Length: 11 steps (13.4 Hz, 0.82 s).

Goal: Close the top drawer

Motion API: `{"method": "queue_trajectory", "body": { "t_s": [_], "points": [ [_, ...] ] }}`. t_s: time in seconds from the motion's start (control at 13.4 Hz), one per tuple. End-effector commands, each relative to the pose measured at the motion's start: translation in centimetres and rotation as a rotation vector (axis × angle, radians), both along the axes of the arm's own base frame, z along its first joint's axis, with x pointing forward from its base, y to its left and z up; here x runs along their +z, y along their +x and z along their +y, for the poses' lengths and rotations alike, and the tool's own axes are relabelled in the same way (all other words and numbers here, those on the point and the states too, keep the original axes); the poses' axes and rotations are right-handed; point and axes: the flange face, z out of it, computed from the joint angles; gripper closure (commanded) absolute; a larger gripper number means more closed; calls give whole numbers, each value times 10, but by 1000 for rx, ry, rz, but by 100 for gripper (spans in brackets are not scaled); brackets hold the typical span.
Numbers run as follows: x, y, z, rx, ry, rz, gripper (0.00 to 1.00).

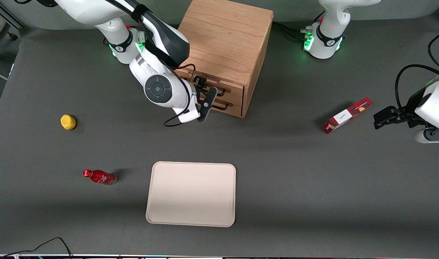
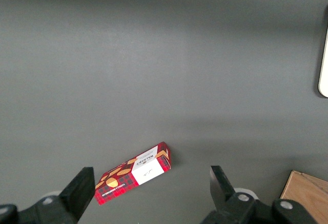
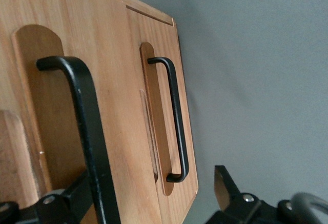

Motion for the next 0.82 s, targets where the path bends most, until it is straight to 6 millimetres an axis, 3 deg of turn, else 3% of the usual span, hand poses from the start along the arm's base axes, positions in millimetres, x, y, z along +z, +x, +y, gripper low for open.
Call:
{"method": "queue_trajectory", "body": {
  "t_s": [0.0, 0.3, 0.52, 0.6, 0.75],
  "points": [
    [15, -18, 8, -11, 19, 8, 0],
    [43, -6, 1, -39, 45, -25, 0],
    [80, 4, -2, -51, 73, -61, 0],
    [101, 2, -5, -61, 69, -81, 0],
    [171, -19, -11, -264, -12, -129, 0]
  ]
}}
